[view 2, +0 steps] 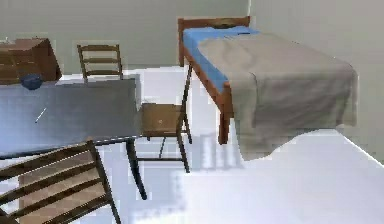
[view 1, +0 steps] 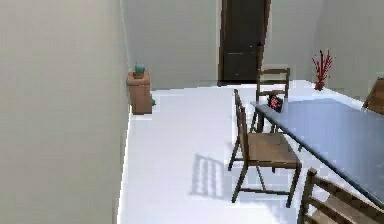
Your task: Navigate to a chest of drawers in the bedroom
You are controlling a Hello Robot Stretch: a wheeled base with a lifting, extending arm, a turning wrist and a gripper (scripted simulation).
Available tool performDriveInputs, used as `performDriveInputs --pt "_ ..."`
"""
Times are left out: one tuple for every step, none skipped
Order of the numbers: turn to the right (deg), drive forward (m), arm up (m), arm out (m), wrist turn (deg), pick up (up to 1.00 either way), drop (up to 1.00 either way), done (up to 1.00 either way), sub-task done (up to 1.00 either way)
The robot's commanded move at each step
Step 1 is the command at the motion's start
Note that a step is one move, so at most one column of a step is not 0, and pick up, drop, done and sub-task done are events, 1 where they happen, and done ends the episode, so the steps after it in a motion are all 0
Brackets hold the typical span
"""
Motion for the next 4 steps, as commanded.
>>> performDriveInputs --pt "0.0 1.0 0.0 0.0 0.0 0.0 0.0 0.0 0.0" --pt "0.0 0.35 0.0 0.0 0.0 0.0 0.0 0.0 0.0" --pt "15.0 0.0 0.0 0.0 0.0 0.0 0.0 0.0 0.0" --pt "0.0 1.0 0.0 0.0 0.0 0.0 0.0 0.0 0.0"
